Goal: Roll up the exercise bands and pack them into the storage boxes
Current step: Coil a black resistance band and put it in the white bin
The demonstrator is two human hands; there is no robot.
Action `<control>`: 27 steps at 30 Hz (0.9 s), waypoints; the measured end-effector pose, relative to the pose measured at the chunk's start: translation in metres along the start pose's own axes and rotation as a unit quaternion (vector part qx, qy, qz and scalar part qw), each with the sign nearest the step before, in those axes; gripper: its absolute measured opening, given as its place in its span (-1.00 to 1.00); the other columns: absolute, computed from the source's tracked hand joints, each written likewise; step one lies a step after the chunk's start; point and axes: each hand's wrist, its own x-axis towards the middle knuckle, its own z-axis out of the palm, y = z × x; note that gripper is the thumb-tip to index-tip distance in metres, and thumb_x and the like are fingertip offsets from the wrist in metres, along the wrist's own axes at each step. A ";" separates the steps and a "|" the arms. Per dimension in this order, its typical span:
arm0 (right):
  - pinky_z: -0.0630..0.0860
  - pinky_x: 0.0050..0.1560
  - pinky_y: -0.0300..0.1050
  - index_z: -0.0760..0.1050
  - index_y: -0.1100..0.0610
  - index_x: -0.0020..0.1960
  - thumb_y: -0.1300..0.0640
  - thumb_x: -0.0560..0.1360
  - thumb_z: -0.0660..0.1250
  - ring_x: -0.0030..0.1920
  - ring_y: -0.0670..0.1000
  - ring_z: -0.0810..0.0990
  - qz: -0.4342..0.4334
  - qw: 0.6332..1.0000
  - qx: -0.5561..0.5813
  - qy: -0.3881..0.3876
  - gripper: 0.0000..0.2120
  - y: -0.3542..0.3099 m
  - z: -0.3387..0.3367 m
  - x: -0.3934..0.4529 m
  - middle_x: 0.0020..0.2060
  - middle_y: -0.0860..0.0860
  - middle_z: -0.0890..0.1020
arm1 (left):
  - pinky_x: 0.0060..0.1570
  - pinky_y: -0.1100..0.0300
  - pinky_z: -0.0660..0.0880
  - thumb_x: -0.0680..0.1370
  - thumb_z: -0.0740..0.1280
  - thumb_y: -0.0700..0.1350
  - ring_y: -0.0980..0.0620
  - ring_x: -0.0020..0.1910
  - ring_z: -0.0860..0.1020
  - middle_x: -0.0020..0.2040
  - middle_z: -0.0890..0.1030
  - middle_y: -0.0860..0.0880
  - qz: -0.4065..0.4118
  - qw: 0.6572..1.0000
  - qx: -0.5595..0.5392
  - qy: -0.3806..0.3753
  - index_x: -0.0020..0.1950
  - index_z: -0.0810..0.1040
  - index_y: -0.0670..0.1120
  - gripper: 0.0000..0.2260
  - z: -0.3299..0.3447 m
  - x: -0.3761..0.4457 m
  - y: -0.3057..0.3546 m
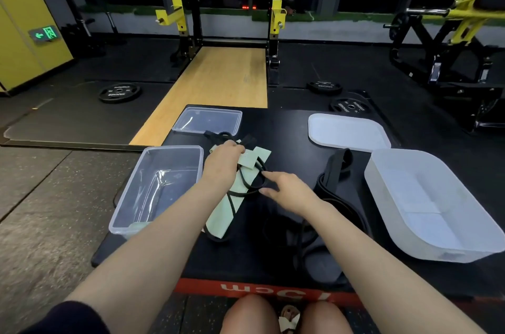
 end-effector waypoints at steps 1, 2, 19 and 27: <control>0.29 0.37 -0.08 0.19 0.05 0.50 -0.05 0.57 0.23 0.43 0.03 0.28 -0.012 1.000 -0.017 -0.005 -0.45 -0.004 0.003 0.007 0.46 0.01 0.30 | 0.11 0.00 0.47 0.47 0.17 -0.41 -0.13 0.21 0.47 0.28 0.45 -0.09 0.013 0.999 0.028 -0.015 0.32 0.46 -0.09 -0.54 0.001 0.002 -0.002; 0.25 0.40 -0.06 0.13 0.06 0.52 -0.05 0.58 0.20 0.47 0.03 0.21 -0.021 0.999 -0.036 -0.017 -0.43 -0.007 0.007 0.012 0.50 0.00 0.20 | 0.12 0.00 0.47 0.49 0.17 -0.39 -0.13 0.22 0.46 0.30 0.43 -0.08 0.025 0.998 0.055 -0.030 0.32 0.45 -0.09 -0.56 0.003 0.002 -0.004; 0.13 0.46 -0.08 0.08 0.09 0.53 -0.11 0.60 0.14 0.51 0.03 0.11 0.030 0.995 -0.038 -0.082 -0.41 0.031 0.025 0.017 0.54 -0.01 0.03 | 0.42 -0.04 0.20 0.48 0.14 -0.47 -0.14 0.52 0.02 0.55 -0.04 -0.16 0.025 0.968 0.150 -0.199 0.47 0.26 -0.02 -0.39 0.039 -0.014 -0.014; 0.23 0.41 -0.06 0.35 0.14 0.41 -0.04 0.58 0.21 0.43 0.03 0.29 0.054 0.996 -0.068 -0.015 -0.54 0.064 -0.011 -0.026 0.42 0.05 0.36 | 0.20 0.13 0.40 0.58 0.16 -0.27 -0.05 0.29 0.42 0.29 0.47 -0.01 0.075 0.985 -0.054 -0.147 0.27 0.50 -0.04 -0.68 0.046 -0.035 0.033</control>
